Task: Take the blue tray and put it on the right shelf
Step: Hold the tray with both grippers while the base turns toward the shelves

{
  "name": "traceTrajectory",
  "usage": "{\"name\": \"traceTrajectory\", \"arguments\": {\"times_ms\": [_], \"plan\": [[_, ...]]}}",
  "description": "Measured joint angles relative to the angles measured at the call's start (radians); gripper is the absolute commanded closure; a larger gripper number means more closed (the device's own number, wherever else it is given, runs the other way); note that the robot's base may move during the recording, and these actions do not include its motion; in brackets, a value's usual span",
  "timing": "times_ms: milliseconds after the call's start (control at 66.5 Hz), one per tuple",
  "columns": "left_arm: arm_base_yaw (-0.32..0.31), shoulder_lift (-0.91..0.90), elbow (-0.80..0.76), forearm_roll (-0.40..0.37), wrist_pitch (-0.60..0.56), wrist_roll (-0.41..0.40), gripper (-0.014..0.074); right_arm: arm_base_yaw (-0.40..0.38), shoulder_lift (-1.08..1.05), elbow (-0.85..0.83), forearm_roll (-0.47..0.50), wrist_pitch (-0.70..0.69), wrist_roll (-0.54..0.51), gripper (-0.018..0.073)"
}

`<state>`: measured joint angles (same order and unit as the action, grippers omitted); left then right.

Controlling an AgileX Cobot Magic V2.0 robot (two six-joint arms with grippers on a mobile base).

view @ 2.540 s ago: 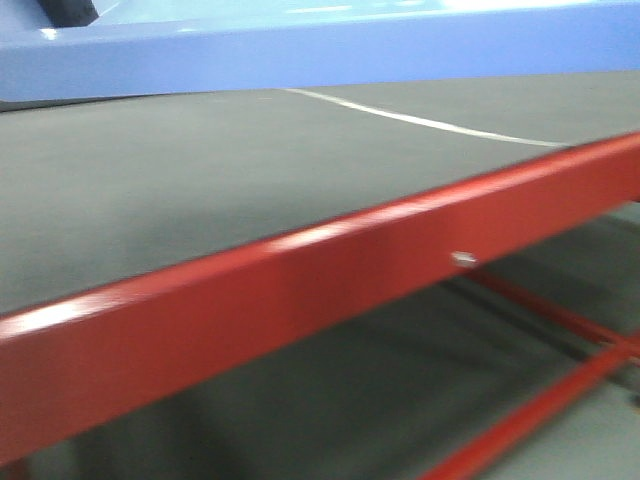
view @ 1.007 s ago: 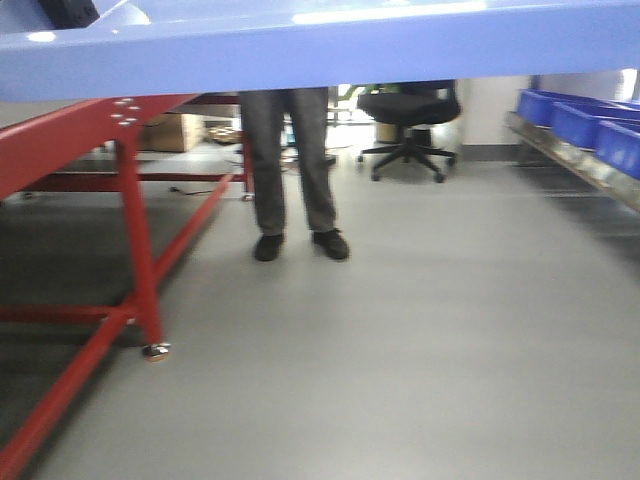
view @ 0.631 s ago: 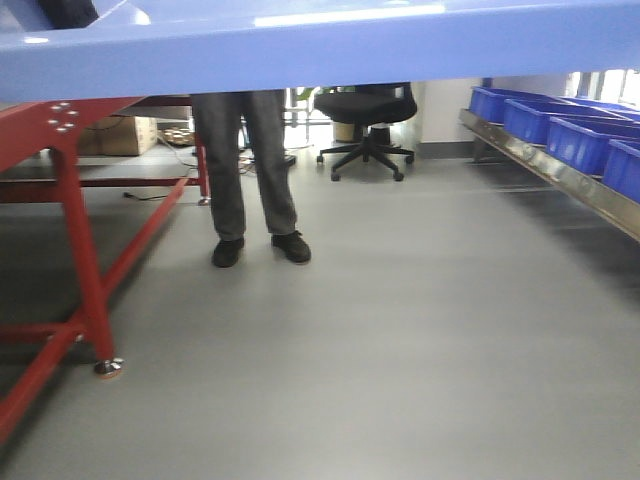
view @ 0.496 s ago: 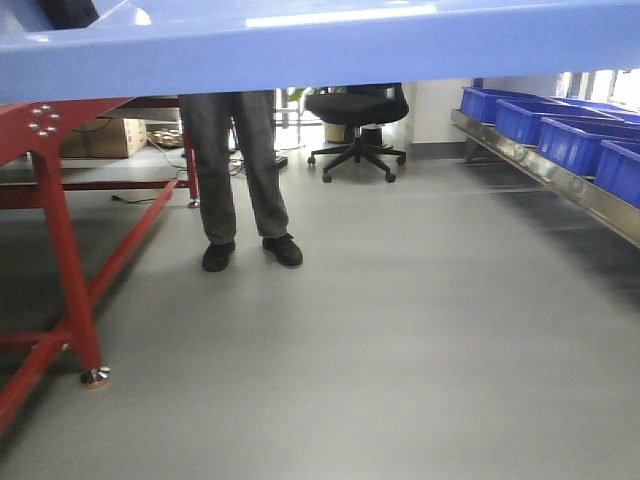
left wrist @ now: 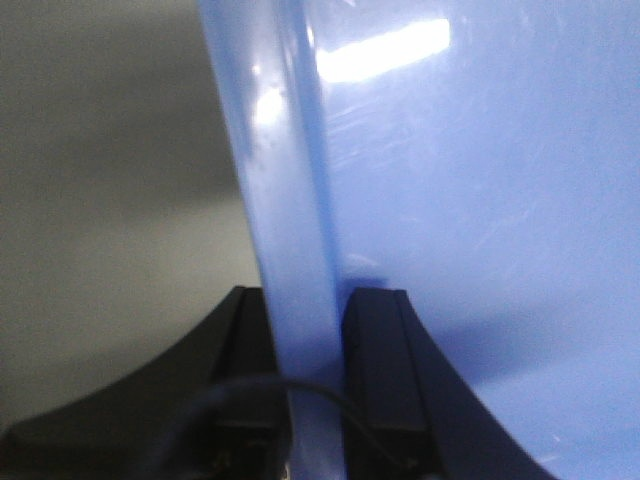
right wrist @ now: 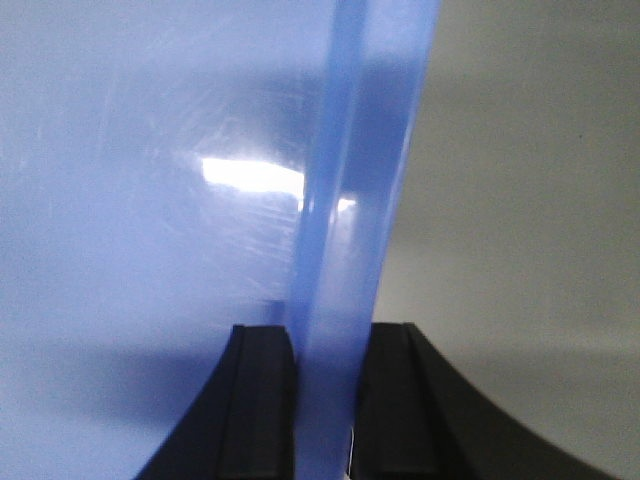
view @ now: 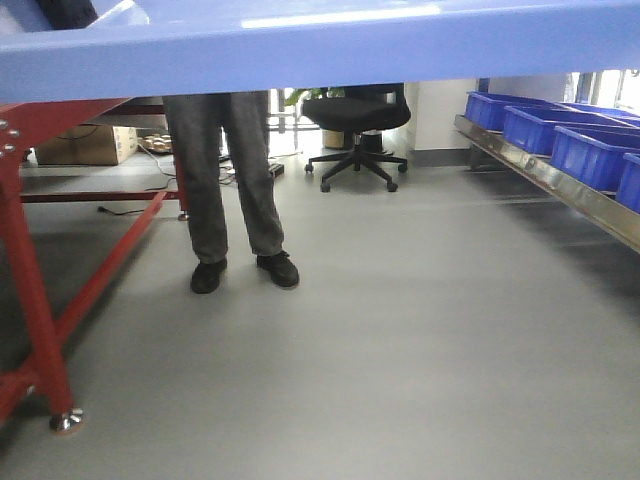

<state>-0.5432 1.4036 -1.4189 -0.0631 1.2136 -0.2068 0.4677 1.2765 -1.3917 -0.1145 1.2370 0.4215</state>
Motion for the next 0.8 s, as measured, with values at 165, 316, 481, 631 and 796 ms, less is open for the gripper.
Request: {"name": "traceTrajectory", "arguments": {"times_ms": [165,316,481,631,796], "plan": [[0.0,0.0,0.0,0.0,0.0,0.0,0.0645,0.0,0.0,0.0,0.0,0.0,0.0,0.0503],[0.0,0.0,0.0,0.0,0.0,0.0,0.0645,0.0,0.0,0.0,0.0,0.0,0.0,0.0503],[0.0,0.0,0.0,0.0,0.0,0.0,0.0645,0.0,0.0,0.0,0.0,0.0,0.0,0.0503],[0.0,0.0,0.0,-0.004,0.0,0.0,0.0645,0.0,0.0,0.0,0.0,0.0,0.0,0.0503],[0.0,0.0,0.0,-0.011,0.0,0.0,0.0645,0.0,0.0,0.0,-0.001,0.0,0.0,0.0503]]}}
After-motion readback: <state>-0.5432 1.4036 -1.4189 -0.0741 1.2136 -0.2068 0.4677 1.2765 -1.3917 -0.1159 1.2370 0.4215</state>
